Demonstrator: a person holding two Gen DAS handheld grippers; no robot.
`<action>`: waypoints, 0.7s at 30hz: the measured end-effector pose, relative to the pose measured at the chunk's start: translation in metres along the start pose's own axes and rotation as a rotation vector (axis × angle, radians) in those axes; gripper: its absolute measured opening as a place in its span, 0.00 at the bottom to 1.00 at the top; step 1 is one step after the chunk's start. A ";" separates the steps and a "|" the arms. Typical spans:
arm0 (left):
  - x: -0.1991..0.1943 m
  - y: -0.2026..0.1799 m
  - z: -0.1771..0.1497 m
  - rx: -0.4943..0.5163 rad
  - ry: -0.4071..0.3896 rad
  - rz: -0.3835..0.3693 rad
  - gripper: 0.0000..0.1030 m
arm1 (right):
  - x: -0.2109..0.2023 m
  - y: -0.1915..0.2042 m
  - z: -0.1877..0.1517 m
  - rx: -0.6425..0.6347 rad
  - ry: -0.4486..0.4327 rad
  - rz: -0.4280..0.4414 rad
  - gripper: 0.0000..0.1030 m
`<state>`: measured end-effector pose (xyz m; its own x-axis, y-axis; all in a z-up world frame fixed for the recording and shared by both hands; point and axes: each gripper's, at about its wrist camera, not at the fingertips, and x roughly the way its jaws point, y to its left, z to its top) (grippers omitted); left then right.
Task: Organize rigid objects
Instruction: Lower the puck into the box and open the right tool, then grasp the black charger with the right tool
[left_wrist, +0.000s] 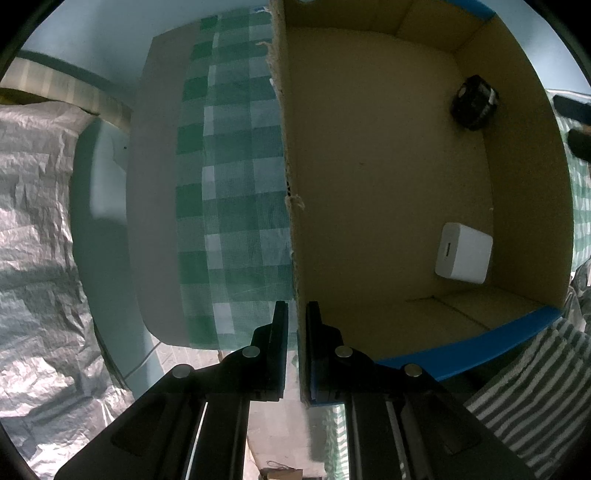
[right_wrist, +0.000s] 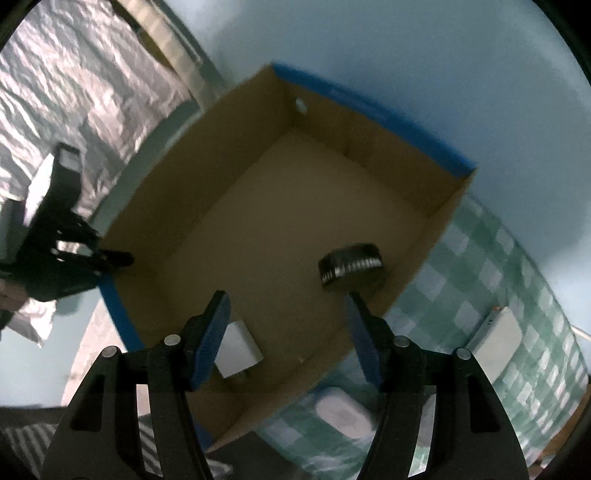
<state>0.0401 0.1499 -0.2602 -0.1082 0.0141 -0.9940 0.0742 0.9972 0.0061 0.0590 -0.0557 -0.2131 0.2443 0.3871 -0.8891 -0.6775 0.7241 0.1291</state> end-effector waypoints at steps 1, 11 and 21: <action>0.000 0.000 0.000 0.002 0.000 0.001 0.09 | -0.007 -0.003 -0.001 0.002 -0.010 0.001 0.63; 0.001 0.000 0.001 0.007 0.006 0.004 0.09 | -0.050 -0.049 -0.017 0.079 -0.026 -0.041 0.65; 0.000 -0.001 0.002 0.009 0.011 0.004 0.09 | -0.033 -0.090 -0.053 0.174 0.070 -0.071 0.65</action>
<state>0.0420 0.1492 -0.2603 -0.1187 0.0185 -0.9928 0.0835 0.9965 0.0086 0.0757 -0.1641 -0.2187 0.2341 0.2957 -0.9261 -0.5287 0.8382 0.1340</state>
